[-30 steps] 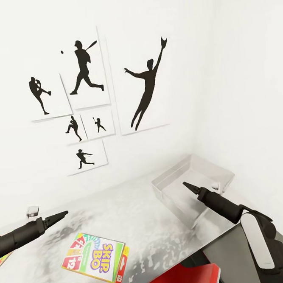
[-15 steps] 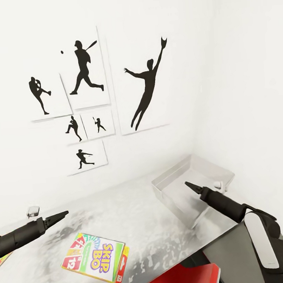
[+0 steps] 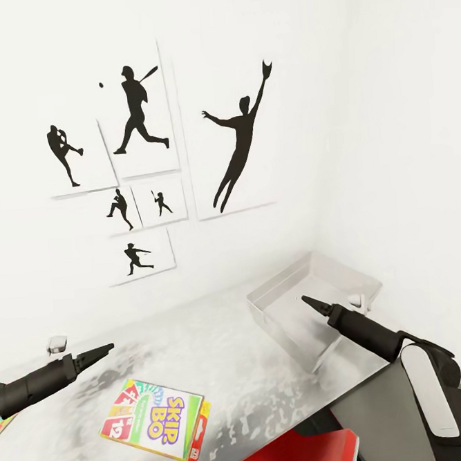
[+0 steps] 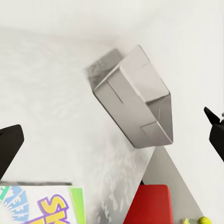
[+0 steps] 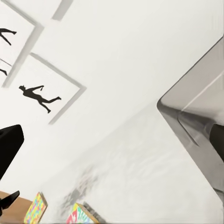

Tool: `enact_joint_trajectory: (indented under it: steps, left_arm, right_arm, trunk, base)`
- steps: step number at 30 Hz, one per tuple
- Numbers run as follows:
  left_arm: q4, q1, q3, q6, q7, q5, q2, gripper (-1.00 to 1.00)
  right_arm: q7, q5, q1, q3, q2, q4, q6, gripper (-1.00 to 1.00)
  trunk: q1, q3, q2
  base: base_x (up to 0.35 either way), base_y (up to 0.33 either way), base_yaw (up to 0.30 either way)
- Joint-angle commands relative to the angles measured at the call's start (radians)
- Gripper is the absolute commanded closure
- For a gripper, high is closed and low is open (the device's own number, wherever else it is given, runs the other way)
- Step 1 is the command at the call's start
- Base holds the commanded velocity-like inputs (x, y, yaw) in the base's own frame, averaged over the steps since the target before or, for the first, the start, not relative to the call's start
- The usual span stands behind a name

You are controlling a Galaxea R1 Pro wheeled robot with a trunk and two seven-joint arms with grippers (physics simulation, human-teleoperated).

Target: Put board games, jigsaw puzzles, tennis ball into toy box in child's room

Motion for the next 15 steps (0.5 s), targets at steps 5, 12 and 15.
enact_joint_trajectory:
  steps: [5,12,15]
  left_arm:
    - [0.000,-0.001,-0.002,0.000,-0.003,-0.006,-0.035,-1.00]
    - [-0.003,-0.001,-0.036,-0.015,-0.006,-0.007,-0.066,-1.00]
    - [-0.005,-0.001,-0.054,-0.012,-0.003,-0.007,-0.070,-1.00]
  right_arm:
    - [0.033,0.001,-0.001,0.006,0.002,-0.001,0.017,-1.00]
    - [0.032,0.005,-0.016,0.004,0.001,-0.005,0.127,-1.00]
    - [-0.007,0.013,-0.092,0.006,0.000,-0.002,0.183,-1.00]
  trunk:
    - [0.001,-0.002,-0.002]
    - [0.001,-0.002,-0.002]
    - [0.001,-0.002,-0.002]
  base:
    - [0.000,0.000,0.000]
    - [0.000,0.000,0.000]
    - [0.000,0.000,0.000]
